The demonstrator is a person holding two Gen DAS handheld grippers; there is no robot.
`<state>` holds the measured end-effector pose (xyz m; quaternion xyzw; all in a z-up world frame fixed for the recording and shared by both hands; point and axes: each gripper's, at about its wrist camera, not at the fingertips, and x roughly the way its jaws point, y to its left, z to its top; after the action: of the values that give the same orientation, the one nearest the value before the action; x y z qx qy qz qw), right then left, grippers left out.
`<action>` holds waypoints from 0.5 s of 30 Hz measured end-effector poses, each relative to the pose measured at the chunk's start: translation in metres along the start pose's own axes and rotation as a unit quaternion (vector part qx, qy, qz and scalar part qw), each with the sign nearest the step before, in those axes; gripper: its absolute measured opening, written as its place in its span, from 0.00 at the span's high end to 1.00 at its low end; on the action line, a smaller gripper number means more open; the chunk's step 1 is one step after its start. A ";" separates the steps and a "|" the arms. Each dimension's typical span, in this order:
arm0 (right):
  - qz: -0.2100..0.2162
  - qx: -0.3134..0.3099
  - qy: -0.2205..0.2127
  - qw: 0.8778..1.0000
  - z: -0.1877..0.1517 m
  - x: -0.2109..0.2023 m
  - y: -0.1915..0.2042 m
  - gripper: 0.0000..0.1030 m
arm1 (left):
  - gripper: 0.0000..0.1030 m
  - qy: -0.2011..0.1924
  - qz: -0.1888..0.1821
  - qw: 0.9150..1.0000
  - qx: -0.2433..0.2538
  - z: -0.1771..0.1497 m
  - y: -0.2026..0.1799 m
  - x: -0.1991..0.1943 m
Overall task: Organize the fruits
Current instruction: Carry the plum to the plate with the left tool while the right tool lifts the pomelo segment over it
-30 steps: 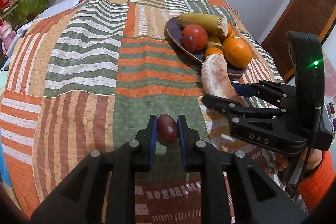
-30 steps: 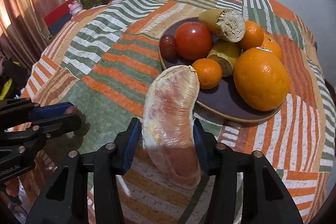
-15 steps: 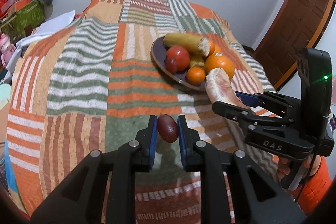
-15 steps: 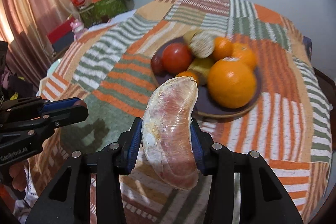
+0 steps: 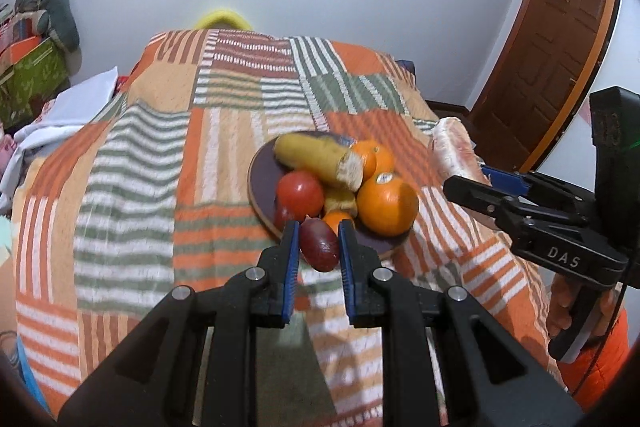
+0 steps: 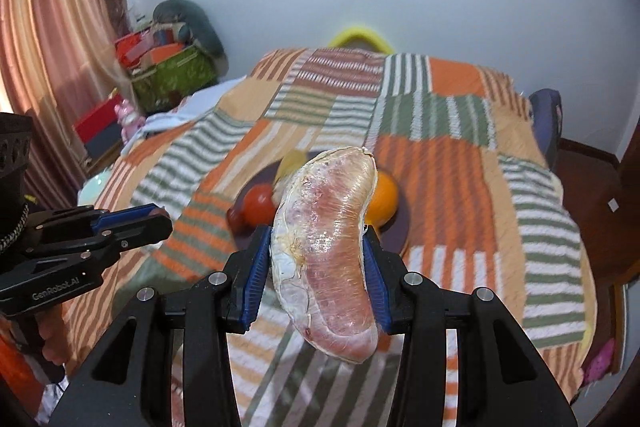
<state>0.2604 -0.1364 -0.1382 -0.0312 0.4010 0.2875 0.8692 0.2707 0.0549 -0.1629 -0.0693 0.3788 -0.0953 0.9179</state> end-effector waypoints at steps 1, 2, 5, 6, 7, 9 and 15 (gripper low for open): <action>-0.002 0.000 -0.004 1.000 0.002 0.000 -0.002 0.61 | 0.82 -0.002 -0.001 1.000 0.001 0.004 0.000 0.002; -0.004 0.001 -0.008 1.000 0.006 0.001 -0.005 0.61 | 0.82 -0.003 -0.001 1.000 0.002 0.008 -0.001 0.006; -0.008 0.001 -0.017 1.000 0.014 0.004 -0.010 0.61 | 0.82 -0.004 0.001 1.000 0.004 0.017 0.000 0.015; -0.009 0.000 -0.019 1.000 0.017 0.006 -0.012 0.61 | 0.82 -0.004 0.002 1.000 0.005 0.021 0.001 0.019; -0.010 -0.001 -0.020 1.000 0.019 0.007 -0.012 0.61 | 0.82 -0.004 0.003 1.000 0.005 0.024 0.002 0.022; -0.011 -0.004 -0.024 1.000 0.024 0.012 -0.014 0.61 | 0.82 -0.003 0.008 1.000 0.004 0.031 0.006 0.030; -0.017 -0.008 -0.027 0.999 0.034 0.034 -0.020 0.61 | 0.82 0.010 0.011 1.000 -0.023 0.049 0.024 0.062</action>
<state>0.3115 -0.1274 -0.1429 -0.0373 0.3741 0.2767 0.8844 0.3513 0.0668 -0.1750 -0.0849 0.3904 -0.0769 0.9135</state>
